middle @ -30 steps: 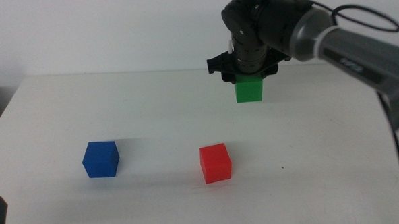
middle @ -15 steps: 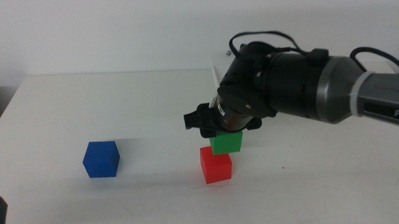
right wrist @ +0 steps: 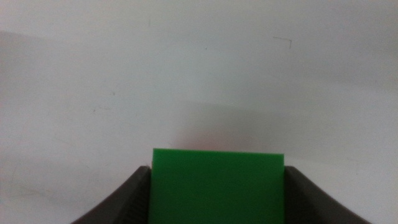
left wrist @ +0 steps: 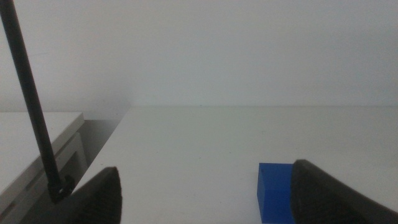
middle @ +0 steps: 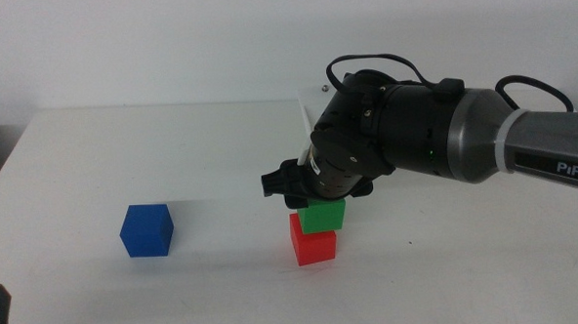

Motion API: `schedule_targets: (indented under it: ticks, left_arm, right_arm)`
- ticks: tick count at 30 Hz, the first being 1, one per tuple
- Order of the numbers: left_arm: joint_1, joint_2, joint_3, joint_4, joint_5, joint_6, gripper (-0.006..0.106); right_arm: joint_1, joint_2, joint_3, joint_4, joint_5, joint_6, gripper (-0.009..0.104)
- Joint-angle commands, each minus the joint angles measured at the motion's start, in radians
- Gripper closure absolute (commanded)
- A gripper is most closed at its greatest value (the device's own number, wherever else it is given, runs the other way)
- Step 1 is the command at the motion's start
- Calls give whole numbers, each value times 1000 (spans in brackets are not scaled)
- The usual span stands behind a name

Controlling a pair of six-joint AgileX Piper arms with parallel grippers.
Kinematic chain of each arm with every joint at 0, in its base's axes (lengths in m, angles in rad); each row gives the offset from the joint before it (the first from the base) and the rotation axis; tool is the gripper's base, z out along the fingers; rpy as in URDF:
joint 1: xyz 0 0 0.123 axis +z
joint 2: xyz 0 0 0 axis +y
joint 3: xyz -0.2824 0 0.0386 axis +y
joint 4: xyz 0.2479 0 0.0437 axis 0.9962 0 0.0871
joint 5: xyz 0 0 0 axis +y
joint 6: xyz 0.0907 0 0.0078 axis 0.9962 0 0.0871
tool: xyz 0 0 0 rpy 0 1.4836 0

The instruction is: Stack red cubes first, then green, then blue cubes in a specific spot.

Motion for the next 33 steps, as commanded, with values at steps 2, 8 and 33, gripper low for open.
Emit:
schedule_targets:
  ticks: [2,8,33]
  left_arm:
    - [-7,-20,-3,0,-83,-8,10]
    - [-7,-20,-3,0,-83,-8,10]
    - [-7,-20,-3,0,-83,-8,10]
  right_arm:
    - [0,-54,-24,-25,-24,-18,96]
    - [14,-54,-24,-18,-22,-25,96]
    - [22,-5,-24,-9,3,-16,31]
